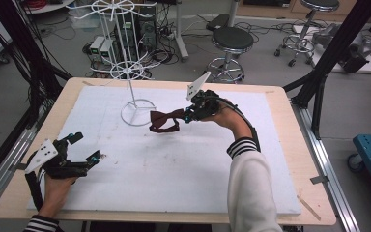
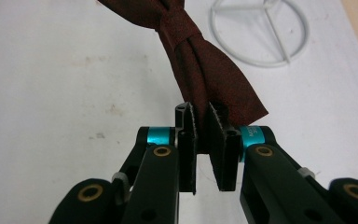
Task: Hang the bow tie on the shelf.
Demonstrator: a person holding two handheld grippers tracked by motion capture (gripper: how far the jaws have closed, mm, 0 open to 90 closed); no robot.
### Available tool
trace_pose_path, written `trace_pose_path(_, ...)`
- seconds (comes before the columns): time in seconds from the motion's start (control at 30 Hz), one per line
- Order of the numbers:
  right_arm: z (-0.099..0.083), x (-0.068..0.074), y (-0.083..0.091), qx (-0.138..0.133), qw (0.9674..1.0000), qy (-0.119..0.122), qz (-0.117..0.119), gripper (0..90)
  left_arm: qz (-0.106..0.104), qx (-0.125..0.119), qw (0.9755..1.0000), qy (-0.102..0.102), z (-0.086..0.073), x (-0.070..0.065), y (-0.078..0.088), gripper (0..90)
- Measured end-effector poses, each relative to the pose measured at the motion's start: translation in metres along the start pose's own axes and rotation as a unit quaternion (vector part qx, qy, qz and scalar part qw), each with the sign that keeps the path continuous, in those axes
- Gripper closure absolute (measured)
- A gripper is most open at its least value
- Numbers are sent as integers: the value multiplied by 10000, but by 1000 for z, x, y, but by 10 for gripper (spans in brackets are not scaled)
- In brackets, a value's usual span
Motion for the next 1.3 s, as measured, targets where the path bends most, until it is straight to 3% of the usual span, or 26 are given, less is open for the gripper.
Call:
trace_pose_path(0.13,1,8,8,-395,9992,16,-31,826,-100,-9,9999,-13,7,-3,-4,17)
trace_pose_path(0.23,0,13,11,-386,9992,-87,-31,824,-173,33,9998,-51,10,-5,-6,17)
trace_pose_path(0.43,15,31,25,-749,9972,24,-54,823,-424,27,9990,-101,26,-14,-13,17)
trace_pose_path(0.53,19,37,25,-821,9966,49,-32,823,-619,-8,9979,-171,39,-20,-17,17)
trace_pose_path(0.77,18,46,26,-994,9950,21,-59,823,-824,22,9963,-236,52,-26,-22,17)
trace_pose_path(0.87,15,50,25,-1056,9943,-125,-48,821,-951,60,9950,-290,58,-30,-25,17)
trace_pose_path(0.93,16,52,25,-1133,9935,-101,-49,821,-1083,90,9933,-401,64,-36,-29,17)
trace_pose_path(1.17,19,58,21,-1244,9922,-88,-32,820,-1271,91,9909,-436,73,-45,-35,17)
trace_pose_path(1.3,23,61,18,-1280,9917,-87,-23,819,-1456,168,9880,-496,81,-53,-39,17)
Point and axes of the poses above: each handheld gripper's, and its own axes: y roughly backward along the jaws, z roughly out of its top, x roughly to its left, the point moved 7 cm from there along -y, roughly forward along the jaws, and after that the axes turned 15 degrees about z, right-handed, at the moved point
